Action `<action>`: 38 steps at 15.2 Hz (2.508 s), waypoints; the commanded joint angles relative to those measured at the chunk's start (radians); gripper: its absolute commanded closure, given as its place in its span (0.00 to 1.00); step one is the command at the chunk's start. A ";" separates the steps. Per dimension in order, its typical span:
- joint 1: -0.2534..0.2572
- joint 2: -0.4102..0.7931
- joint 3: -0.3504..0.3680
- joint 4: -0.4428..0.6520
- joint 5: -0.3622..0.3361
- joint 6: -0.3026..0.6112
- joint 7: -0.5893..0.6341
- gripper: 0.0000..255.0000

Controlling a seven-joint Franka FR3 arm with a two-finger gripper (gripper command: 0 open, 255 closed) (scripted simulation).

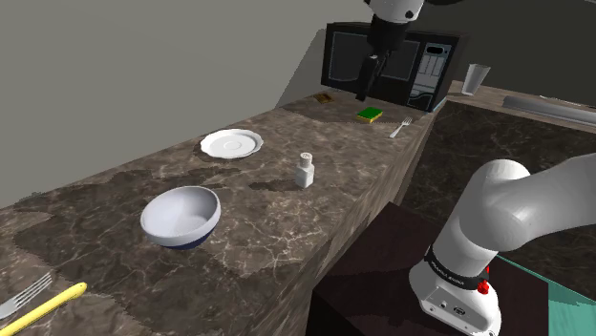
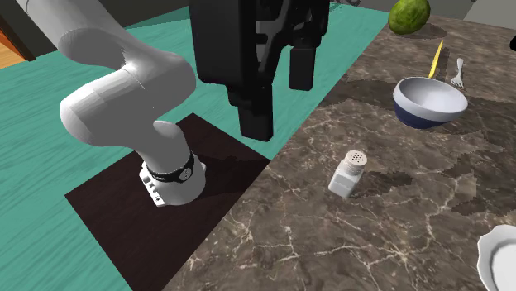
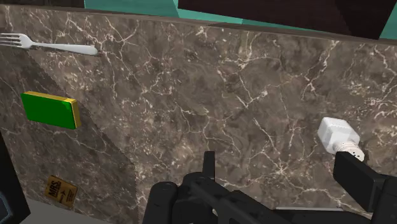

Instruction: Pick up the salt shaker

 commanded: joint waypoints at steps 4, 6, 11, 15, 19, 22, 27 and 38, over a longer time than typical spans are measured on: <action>0.007 0.028 0.049 -0.049 0.032 0.055 0.076 0.00; 0.011 0.053 0.082 -0.075 0.053 0.093 0.126 0.00; 0.022 0.142 0.167 -0.120 0.102 0.195 0.252 0.00; 0.026 0.239 0.236 -0.132 0.132 0.281 0.353 0.00; 0.026 0.302 0.275 -0.141 0.143 0.340 0.409 0.00; 0.026 0.313 0.281 -0.173 0.143 0.384 0.415 0.00; 0.025 0.331 0.289 -0.209 0.142 0.436 0.422 0.00; 0.026 0.325 0.286 -0.199 0.142 0.421 0.420 1.00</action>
